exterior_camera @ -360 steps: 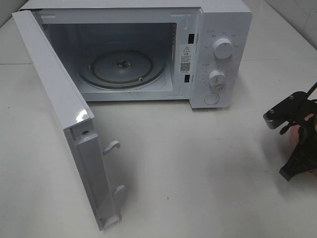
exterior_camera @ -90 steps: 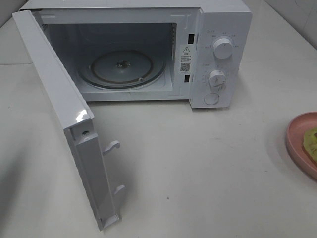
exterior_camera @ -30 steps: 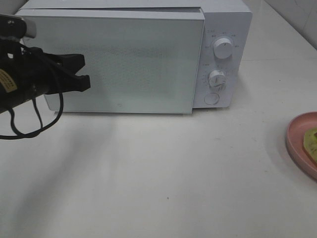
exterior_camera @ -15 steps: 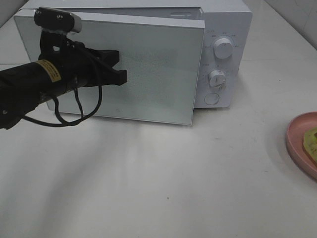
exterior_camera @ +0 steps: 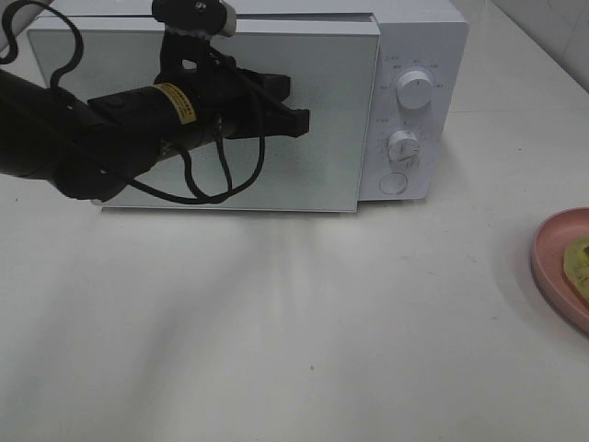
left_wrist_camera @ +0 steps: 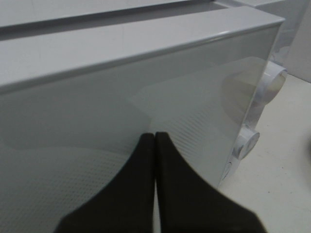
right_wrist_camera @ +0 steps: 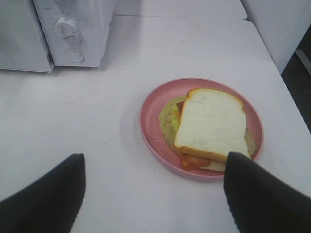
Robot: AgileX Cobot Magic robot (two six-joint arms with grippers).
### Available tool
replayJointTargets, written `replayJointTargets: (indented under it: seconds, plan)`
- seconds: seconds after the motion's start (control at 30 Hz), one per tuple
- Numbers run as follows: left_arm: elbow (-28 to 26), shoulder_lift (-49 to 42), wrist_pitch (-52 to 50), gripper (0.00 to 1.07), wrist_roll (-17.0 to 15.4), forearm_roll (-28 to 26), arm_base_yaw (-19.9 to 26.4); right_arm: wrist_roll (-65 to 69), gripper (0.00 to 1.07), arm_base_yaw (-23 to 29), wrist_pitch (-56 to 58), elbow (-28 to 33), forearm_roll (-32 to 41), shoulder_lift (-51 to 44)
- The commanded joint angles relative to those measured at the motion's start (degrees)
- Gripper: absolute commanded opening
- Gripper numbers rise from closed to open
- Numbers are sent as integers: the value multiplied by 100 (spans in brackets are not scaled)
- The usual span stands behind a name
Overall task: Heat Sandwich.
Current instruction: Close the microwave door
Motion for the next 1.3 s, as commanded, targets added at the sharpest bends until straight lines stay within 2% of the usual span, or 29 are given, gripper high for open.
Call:
replayJointTargets:
  seconds: [0.03,0.3,0.7,0.93,1.3]
  plan:
    - [-315,172,34,0,0,-132,-52,52,75,-23,-46,6,-11,-166]
    - [-831,453,258,0,0,-252,-212,52,75,-23,-46,6,-11,-160]
    - [-1249,779,269,0,0,-533,-229,52,75,-23,-46,6,-11,-160]
    - [-1833,1060,602,0,-29,-567,-229,52,75,-23,-46,6,-11,-160]
    - [-1874,1077,665,0,-40,-521,-258,57,75,-23,-46,6,-11,-160]
